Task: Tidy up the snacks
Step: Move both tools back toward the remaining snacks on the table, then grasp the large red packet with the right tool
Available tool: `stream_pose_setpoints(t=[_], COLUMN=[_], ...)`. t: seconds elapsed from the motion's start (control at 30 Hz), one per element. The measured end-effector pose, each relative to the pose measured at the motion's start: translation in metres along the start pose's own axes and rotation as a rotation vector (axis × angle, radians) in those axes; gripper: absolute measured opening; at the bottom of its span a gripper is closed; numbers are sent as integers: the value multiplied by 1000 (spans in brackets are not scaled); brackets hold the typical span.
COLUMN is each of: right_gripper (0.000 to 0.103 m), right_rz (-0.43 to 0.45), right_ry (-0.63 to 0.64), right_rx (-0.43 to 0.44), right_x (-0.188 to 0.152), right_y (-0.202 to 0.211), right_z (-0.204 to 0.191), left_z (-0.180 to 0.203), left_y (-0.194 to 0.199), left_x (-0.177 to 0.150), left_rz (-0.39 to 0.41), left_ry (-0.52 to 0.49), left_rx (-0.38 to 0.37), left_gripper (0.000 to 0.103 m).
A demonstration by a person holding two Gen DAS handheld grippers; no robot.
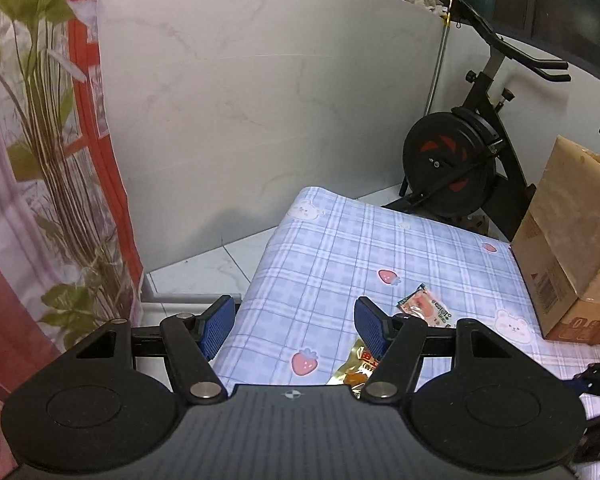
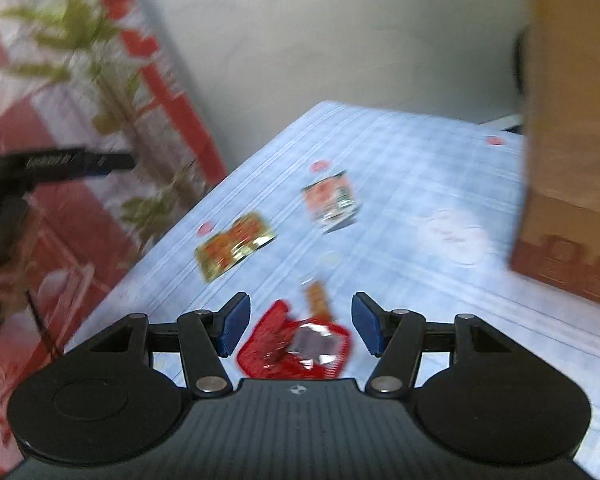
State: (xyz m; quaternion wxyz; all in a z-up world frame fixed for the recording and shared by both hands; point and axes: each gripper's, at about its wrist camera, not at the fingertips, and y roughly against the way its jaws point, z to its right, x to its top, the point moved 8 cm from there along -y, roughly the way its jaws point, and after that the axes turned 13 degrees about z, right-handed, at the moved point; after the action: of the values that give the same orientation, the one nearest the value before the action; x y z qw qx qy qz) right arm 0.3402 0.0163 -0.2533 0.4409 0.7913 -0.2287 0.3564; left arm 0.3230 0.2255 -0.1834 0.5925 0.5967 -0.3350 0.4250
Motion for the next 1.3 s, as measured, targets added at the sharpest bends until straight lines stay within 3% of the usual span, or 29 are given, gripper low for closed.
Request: stream_pose_setpoints(t=[0.17, 0.27, 0.43, 0.67, 0.97, 1.13, 1.3], right_gripper=[60, 67, 68, 66, 67, 68, 69], right_rz=[-78, -129, -138, -100, -48, -14, -60], right_ry=[116, 194, 259, 177, -74, -11, 228], right_rx=[-8, -28, -39, -141, -309, -243, -153], right_x=[-16, -28, -37, -37, -35, -34, -49], right_y=[-24, -35, -41, -22, 21, 40, 30], right_z=[-12, -12, -9, 18, 81, 80, 47], left_z=[-2, -1, 5, 16, 33, 41, 43], left_y=[-9, -12, -15, -16, -14, -14, -12], left_x=[-16, -23, -34, -45, -59, -67, -73], left_rz=[-8, -17, -35, -58, -89, -102, -115], left_ry=[37, 48, 39, 25, 32, 50, 77], left_rx=[-7, -13, -26, -42, -66, -79, -82], left_gripper=[68, 68, 68, 68, 68, 68, 68])
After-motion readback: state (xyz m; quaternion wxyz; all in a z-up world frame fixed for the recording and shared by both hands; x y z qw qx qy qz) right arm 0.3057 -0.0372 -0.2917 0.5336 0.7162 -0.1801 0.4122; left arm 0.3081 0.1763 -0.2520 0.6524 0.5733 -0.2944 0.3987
